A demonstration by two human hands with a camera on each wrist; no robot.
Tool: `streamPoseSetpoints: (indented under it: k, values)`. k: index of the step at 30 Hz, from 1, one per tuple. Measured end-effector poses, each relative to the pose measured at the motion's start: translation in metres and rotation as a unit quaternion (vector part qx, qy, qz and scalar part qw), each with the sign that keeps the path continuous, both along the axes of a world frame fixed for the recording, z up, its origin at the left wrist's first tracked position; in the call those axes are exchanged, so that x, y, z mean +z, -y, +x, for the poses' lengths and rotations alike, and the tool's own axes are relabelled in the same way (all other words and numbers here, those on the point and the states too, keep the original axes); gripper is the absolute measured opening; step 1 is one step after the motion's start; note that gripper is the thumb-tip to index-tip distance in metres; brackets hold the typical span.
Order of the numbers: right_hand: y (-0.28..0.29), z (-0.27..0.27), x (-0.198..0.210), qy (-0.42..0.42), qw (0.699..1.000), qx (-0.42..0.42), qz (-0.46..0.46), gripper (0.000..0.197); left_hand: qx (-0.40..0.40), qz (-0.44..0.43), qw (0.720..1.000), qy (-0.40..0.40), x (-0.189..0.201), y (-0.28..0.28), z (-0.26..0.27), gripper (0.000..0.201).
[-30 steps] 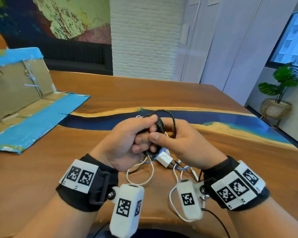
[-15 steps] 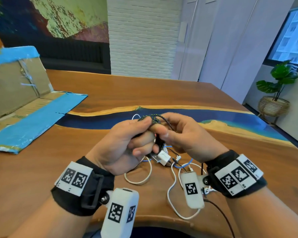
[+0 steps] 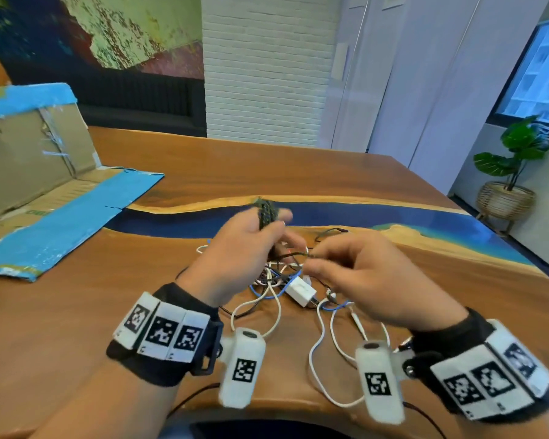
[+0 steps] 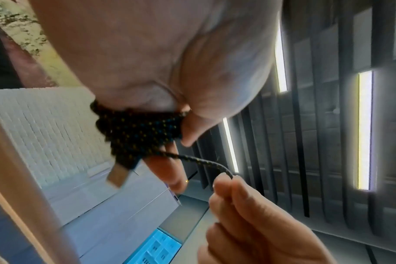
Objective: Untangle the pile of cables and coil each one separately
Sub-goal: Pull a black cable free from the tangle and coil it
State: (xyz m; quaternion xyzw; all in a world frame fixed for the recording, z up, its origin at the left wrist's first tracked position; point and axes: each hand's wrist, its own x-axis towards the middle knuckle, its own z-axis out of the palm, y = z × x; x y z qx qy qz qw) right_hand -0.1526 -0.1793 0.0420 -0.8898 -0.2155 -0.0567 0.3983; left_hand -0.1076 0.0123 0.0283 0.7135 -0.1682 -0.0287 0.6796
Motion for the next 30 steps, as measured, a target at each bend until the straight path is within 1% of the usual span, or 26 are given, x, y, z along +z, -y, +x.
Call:
streamPoseSetpoints:
  k: [1,3,4,5,6,8,9,11,14,16,18,19,22,23,24,25,26,27,29,30]
  values:
    - [0.006,0.001,0.006,0.02,0.998,-0.02,0.049,0.016,-0.033,0.041,0.998,-0.015,-0.001,-0.002,-0.001,0.026]
    - [0.02,0.005,0.016,0.062,0.991,-0.053,0.107,0.016,-0.11,0.091,0.989,-0.035,-0.005,-0.005,-0.003,0.041]
    - [0.026,0.008,0.019,0.081,0.988,-0.063,0.116,0.016,-0.148,0.093,0.984,-0.036,-0.007,-0.006,-0.005,0.047]
    - [0.031,0.01,0.023,0.094,0.986,-0.068,0.121,0.015,-0.177,0.076,0.981,-0.036,-0.008,-0.007,-0.006,0.048]
    - [0.036,0.013,0.025,0.102,0.985,-0.069,0.125,0.013,-0.193,0.043,0.979,-0.039,-0.008,-0.008,-0.007,0.043]
    - [0.042,0.017,0.026,0.103,0.982,-0.071,0.141,0.011,-0.205,-0.055,0.975,-0.069,-0.009,-0.01,-0.006,0.035]
    - [0.042,0.02,0.024,0.1,0.981,-0.075,0.148,0.011,-0.209,-0.11,0.967,-0.098,-0.008,-0.01,-0.004,0.036]
    - [0.036,0.027,0.015,0.092,0.977,-0.096,0.169,0.014,-0.223,-0.197,0.942,-0.153,-0.008,-0.009,-0.002,0.04]
    - [0.016,0.037,-0.008,0.066,0.965,-0.124,0.22,0.018,-0.254,-0.262,0.912,-0.185,-0.011,0.0,-0.004,0.04]
    - [0.001,0.04,-0.023,0.028,0.965,-0.115,0.234,0.012,-0.256,-0.287,0.903,-0.191,-0.014,0.009,-0.006,0.038]
    - [-0.012,0.04,-0.035,-0.027,0.961,-0.1,0.258,0.006,-0.235,-0.301,0.901,-0.204,-0.014,0.016,-0.008,0.038]
    - [-0.018,0.039,-0.039,-0.058,0.954,-0.089,0.28,0.007,-0.222,-0.304,0.902,-0.212,-0.013,0.019,-0.009,0.038]
    - [-0.029,0.032,-0.042,-0.145,0.916,-0.044,0.371,0.014,-0.181,-0.306,0.907,-0.223,-0.012,0.02,-0.005,0.04]
    - [-0.03,0.029,-0.042,-0.171,0.9,-0.033,0.4,0.019,-0.167,-0.306,0.91,-0.224,-0.013,0.019,-0.002,0.042]
    - [-0.03,0.027,-0.042,-0.194,0.885,-0.028,0.422,0.029,-0.153,-0.306,0.912,-0.225,-0.013,0.018,0.001,0.043]
    - [-0.028,0.026,-0.043,-0.211,0.877,-0.026,0.43,0.039,-0.142,-0.307,0.913,-0.227,-0.014,0.015,0.005,0.044]
    - [-0.027,0.024,-0.043,-0.216,0.877,-0.023,0.428,0.044,-0.135,-0.307,0.913,-0.23,-0.015,0.014,0.008,0.044]
    - [-0.026,0.023,-0.046,-0.206,0.886,-0.015,0.415,0.044,-0.133,-0.305,0.913,-0.235,-0.017,0.012,0.011,0.044]
    - [-0.026,0.025,-0.05,-0.16,0.918,-0.012,0.363,0.034,-0.135,-0.295,0.913,-0.246,-0.019,0.011,0.014,0.043]
    - [-0.025,0.026,-0.052,-0.142,0.929,-0.019,0.342,0.03,-0.138,-0.288,0.914,-0.251,-0.02,0.01,0.015,0.042]
